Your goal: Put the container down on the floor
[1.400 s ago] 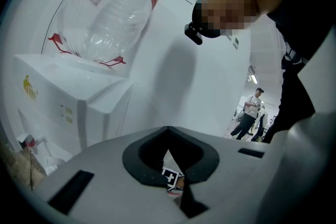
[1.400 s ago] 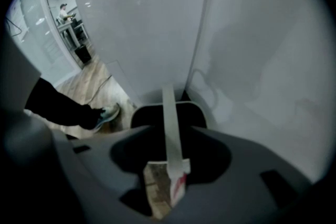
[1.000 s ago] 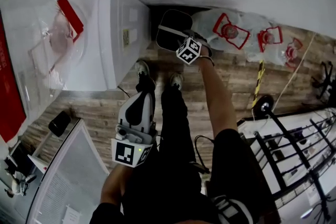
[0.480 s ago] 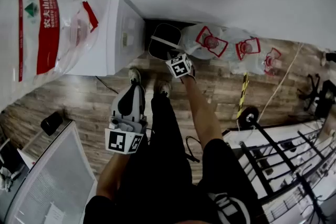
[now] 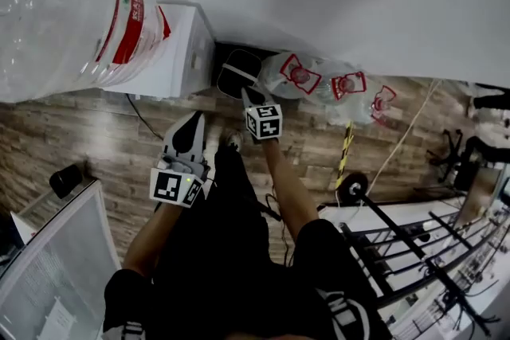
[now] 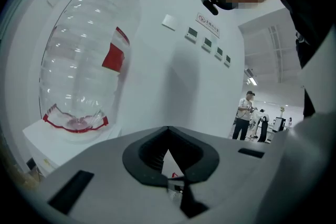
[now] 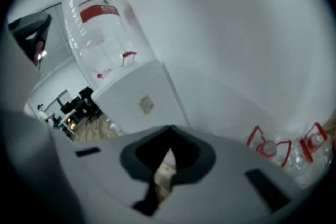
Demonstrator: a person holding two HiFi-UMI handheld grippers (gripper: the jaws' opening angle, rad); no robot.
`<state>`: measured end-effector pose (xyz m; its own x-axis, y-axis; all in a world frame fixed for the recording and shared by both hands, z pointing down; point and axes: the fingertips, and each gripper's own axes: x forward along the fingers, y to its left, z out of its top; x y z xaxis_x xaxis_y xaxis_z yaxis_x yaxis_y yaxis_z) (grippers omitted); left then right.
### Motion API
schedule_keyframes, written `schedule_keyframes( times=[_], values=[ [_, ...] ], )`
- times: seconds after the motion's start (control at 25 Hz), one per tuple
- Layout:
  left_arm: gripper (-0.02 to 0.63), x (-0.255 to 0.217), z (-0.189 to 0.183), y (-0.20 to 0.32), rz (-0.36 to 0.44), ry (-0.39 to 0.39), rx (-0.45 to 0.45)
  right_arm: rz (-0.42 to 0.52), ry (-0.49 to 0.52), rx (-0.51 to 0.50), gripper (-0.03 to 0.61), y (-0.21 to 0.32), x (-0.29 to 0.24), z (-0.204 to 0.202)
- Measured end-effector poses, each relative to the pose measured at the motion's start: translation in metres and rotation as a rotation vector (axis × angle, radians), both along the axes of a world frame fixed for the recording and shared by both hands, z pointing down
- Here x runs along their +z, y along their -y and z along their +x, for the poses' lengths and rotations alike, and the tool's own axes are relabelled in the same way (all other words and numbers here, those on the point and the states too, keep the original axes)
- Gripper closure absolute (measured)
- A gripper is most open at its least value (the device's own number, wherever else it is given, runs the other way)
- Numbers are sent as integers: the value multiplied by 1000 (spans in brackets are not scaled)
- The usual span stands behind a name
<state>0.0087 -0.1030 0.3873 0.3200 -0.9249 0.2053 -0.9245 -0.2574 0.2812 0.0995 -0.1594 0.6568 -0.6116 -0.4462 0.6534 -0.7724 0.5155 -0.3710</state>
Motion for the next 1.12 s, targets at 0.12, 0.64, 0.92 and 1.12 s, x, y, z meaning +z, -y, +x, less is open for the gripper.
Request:
schedule_keyframes(
  times=[0.12,0.64,0.92,1.12],
  values=[
    [586,-15,-4,-6,17,-6,31,61,45,2,546,-4,-54,-6],
    [586,-74,-38,-29,107,-12,168,240,95,247,546,-39,-220,-5],
    [586,-98,-52,-46,139,-13,202,320,90,311,546,-71,-273,-4],
    [586,-110,-61,-54,159,-10,219,361,85,335,546,-92,-299,-10]
  ],
)
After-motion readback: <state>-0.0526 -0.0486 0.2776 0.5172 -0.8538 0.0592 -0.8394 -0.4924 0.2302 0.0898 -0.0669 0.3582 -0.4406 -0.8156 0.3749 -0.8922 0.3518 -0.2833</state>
